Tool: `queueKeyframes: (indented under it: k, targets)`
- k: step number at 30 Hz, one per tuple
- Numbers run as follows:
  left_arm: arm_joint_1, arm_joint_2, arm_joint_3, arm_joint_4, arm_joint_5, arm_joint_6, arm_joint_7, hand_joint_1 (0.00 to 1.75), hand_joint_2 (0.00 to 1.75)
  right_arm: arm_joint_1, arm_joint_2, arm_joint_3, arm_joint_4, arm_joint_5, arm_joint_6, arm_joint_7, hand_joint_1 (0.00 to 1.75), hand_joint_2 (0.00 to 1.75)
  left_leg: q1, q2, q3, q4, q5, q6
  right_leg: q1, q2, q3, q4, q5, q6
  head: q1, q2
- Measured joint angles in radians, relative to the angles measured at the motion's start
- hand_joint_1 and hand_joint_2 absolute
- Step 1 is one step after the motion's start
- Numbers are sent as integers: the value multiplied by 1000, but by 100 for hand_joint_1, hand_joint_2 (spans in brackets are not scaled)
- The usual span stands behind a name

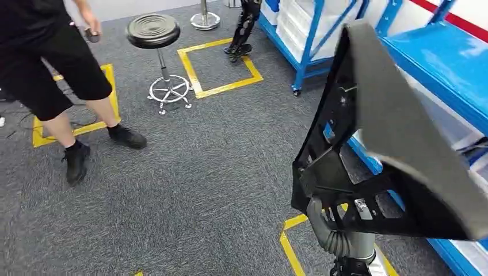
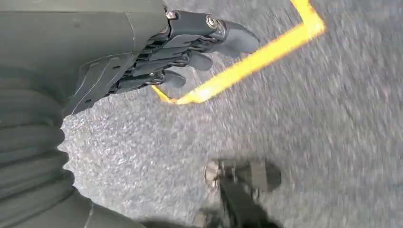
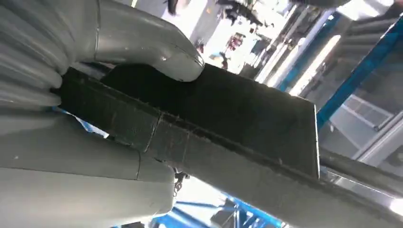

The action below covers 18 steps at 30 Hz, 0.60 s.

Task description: Take the parts from the cabinet and place them on the table.

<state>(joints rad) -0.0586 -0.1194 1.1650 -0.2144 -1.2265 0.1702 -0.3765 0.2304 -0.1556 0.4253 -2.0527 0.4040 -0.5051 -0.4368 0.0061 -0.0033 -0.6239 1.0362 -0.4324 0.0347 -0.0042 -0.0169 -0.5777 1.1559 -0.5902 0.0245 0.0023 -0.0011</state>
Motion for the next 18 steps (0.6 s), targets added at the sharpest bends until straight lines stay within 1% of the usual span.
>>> queueKeyframes:
  k: [1,2,3,4,5,6,7,8,9,10,11,12,13,14,15,16,17,18]
  targets:
    - [0,0,-5,0,-8,2,-1,0,175,11,-2,-1,-4,1,-2,4,175,175,0,-17,-3,0,1,2,-1,10,-43,87,-32,-4,0,0]
    - [0,0,-10,0,-16,6,1,0,175,25,-6,-1,-8,4,-6,11,175,175,0,-35,-4,0,2,3,-1,14,-85,166,-55,-4,0,0]
    - [2,-1,-15,0,-24,6,7,0,175,39,-8,-1,-13,10,-13,19,175,175,0,-51,-5,0,3,4,-2,14,-101,191,-56,3,0,0]
    - [5,-3,-20,1,-32,2,11,0,175,54,-11,-1,-19,19,-22,30,175,175,1,-67,-5,0,3,3,-5,15,-93,165,-38,13,0,0]
    - [7,-5,-25,3,-38,-1,16,0,175,67,-14,-1,-30,27,-31,41,175,175,2,-84,-4,0,5,1,-9,18,-66,101,-6,26,0,0]
    - [9,-9,-31,6,-43,-2,19,0,175,80,-16,0,-39,36,-39,52,175,175,4,-101,-4,1,7,-3,-16,30,-22,6,34,39,0,0]
    - [10,-10,-34,7,-46,-4,22,0,175,93,-20,1,-47,44,-45,63,175,175,5,-115,-5,1,9,-7,-24,65,21,-81,64,50,1,0]
    - [10,-11,-37,7,-50,-6,28,0,175,106,-26,2,-58,57,-53,77,175,175,-2,-128,-10,7,11,-16,-28,104,38,-137,74,51,3,0]
    - [13,-13,-42,7,-53,-6,33,0,175,120,-31,3,-67,64,-56,91,175,175,-1,-142,-12,4,12,-21,-27,92,38,-136,82,34,-1,0]
    - [18,-15,-46,8,-60,-6,37,0,175,129,-35,4,-73,71,-58,100,175,175,-1,-147,-14,0,16,-27,-23,83,38,-136,84,30,0,0]
    - [25,-15,-50,8,-63,-6,39,0,175,129,-44,10,-76,75,-60,113,175,175,3,-157,-15,-6,21,-35,-16,75,51,-136,87,22,1,0]
    - [32,-15,-52,8,-63,-6,39,0,175,126,-50,17,-76,74,-60,120,175,175,5,-168,-18,-8,27,-43,-19,62,49,-138,93,13,0,0]
    - [33,-15,-53,8,-59,-6,32,0,175,118,-55,25,-76,70,-61,121,175,175,4,-126,-21,6,17,-43,-28,46,50,-142,99,4,0,0]
    - [31,-15,-53,8,-56,-6,28,0,175,116,-58,31,-76,66,-61,122,175,175,-3,-61,-35,40,-14,-45,-26,36,50,-143,98,0,-8,0]
    - [27,-15,-53,8,-50,-6,23,0,175,113,-59,37,-77,60,-61,122,175,175,-2,-28,-63,105,-56,-47,-20,21,50,-142,99,-11,-13,0]
    - [23,-15,-53,8,-47,-5,20,0,175,108,-61,41,-76,49,-60,121,175,175,-1,-10,-104,195,-102,-49,-16,3,49,-142,98,-12,-10,0]
    - [20,-16,-53,8,-43,-5,19,0,175,101,-64,44,-74,46,-59,121,175,175,0,-4,-137,271,-133,-50,-13,-15,48,-142,98,-13,-11,0]
    - [20,-17,-54,8,-40,-6,15,0,175,92,-66,47,-73,35,-52,114,175,175,1,-3,-152,310,-140,-51,-11,-31,47,-142,97,-13,-11,0]
